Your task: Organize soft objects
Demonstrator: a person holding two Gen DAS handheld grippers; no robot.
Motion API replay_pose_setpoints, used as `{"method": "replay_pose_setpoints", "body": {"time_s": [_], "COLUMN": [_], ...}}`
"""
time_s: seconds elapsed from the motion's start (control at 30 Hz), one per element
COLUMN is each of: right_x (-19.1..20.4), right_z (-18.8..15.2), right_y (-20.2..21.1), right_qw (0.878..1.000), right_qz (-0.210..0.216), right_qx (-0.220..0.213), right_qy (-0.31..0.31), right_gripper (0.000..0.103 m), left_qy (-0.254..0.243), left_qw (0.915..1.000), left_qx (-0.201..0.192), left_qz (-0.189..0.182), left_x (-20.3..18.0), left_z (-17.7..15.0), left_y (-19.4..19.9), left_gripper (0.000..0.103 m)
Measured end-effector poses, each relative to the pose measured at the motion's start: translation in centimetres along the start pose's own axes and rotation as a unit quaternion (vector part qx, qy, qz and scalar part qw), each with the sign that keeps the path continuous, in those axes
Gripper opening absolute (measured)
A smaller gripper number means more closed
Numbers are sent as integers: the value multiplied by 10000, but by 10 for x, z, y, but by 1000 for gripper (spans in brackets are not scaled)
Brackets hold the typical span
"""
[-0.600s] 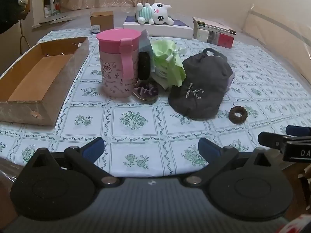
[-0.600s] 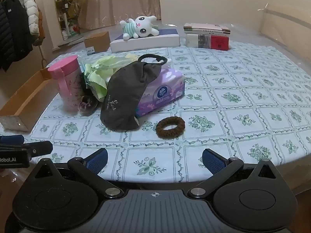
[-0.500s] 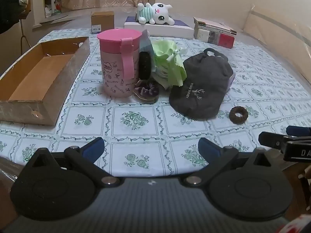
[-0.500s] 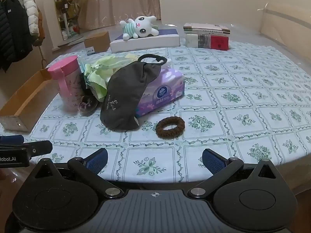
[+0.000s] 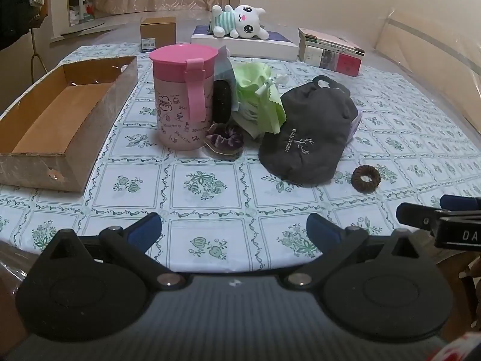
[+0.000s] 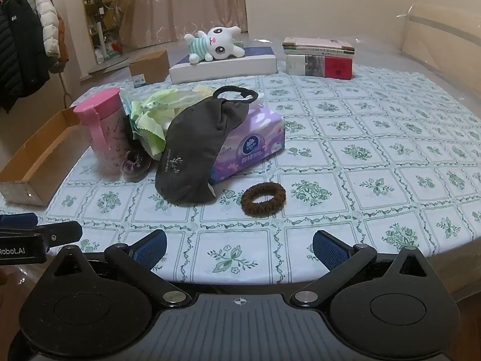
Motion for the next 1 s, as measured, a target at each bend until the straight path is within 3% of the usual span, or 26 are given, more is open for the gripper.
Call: {"method": "replay_pose_setpoints", "body": {"time_s": [1.0], "right_x": [-4], "right_z": [0], "right_y": [1], "right_qw": [10000], "right_qz": [-41], "right_qx": [-14], "right_qy": [-2], "right_gripper": [102], "left_qy": [-3], "left_qw": [10000], "left_qx": [-22], "left_qz": [1], "left_x": [0], "left_z": [0], "left_y": [1], "left_gripper": [102]}}
Point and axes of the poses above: each gripper's, at about its wrist camera, not at the fingertips, and y roughly against the way its jaws point, x to its left, z to its top, the point moved 10 cm from there along -y, roughly the way its jaws point, and after that the axes turned 6 degrees about z, right-handed, at the moved point
